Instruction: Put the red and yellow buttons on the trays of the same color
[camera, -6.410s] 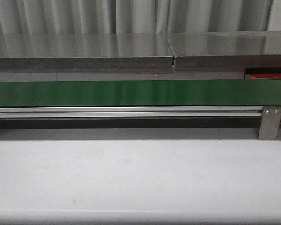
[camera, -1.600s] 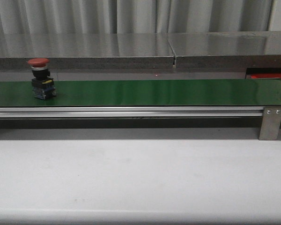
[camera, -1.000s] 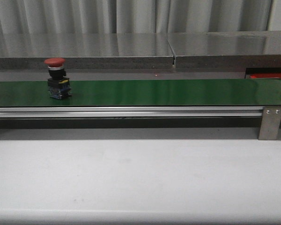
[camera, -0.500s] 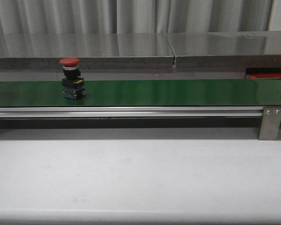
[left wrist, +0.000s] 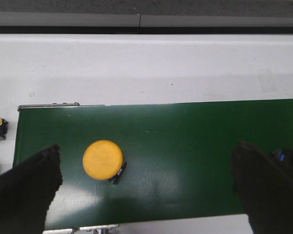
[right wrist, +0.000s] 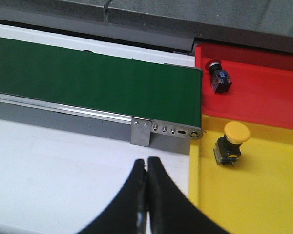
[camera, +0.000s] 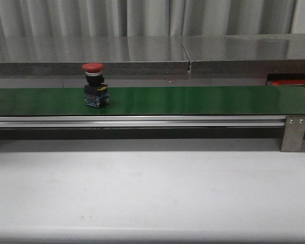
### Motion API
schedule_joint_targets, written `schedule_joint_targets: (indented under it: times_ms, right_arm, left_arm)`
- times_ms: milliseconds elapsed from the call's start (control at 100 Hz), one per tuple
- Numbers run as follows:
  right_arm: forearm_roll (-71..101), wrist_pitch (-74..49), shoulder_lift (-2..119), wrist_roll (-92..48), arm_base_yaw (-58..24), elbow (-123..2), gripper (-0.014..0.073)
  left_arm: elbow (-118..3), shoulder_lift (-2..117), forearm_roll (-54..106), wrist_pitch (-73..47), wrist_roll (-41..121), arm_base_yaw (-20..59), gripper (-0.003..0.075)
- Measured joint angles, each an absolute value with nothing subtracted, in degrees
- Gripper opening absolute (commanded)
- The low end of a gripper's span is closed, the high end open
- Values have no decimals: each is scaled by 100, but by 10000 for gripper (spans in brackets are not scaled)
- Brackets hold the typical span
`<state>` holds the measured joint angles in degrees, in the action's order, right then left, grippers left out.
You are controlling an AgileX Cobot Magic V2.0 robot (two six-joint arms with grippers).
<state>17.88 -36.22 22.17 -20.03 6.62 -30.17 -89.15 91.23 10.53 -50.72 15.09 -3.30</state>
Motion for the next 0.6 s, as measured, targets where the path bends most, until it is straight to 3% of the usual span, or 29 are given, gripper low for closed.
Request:
schedule_joint_targets:
  times_ms: [370,490,600]
  right_arm:
    - [1788,-3622,2217,-2003,662,-3017,-118]
    - [1788,-3622,2217,-2003,662,-3017,-118]
    - [1788,-3611,2217,-2003,662,-3017,-118]
  left_arm:
    - [-5830,6560,1294,-3868,1509,-306,630]
    - [-4904,5672,1303,-3658,1509,-306,523]
    - [-4295,5011,1318,-3606,1509,-306,338]
